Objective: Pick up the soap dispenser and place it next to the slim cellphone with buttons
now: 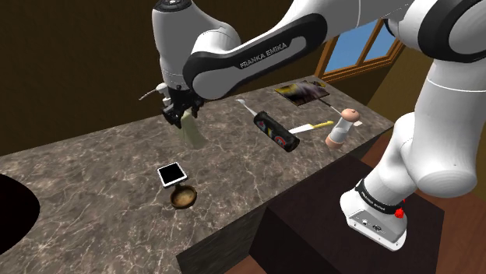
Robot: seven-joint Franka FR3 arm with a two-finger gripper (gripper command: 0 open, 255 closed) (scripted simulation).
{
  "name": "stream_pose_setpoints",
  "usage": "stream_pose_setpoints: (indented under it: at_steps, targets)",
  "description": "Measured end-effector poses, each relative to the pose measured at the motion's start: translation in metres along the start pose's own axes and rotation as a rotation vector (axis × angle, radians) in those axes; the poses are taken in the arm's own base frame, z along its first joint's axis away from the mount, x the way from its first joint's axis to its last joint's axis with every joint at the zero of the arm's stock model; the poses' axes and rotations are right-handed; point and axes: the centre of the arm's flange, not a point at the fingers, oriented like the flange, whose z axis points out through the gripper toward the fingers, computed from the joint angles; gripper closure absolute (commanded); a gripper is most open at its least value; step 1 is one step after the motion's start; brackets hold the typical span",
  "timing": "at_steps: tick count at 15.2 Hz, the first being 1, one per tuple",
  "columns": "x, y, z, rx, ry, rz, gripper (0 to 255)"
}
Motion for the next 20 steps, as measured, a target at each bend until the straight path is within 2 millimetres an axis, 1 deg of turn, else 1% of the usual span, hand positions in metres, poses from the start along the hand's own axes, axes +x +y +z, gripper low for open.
stream_pose_setpoints:
  at_steps: [10,16,17,20]
  targets:
    - [-0.009,-0.006,0.050,0.002,0.004,0.000,255]
    - [-0.009,-0.006,0.053,0.004,0.009,0.002,255]
    - [-0.009,-0.006,0.053,0.004,0.009,0.001,0]
    - [-0.010,-0.005,0.058,0.001,0.002,0.000,0]
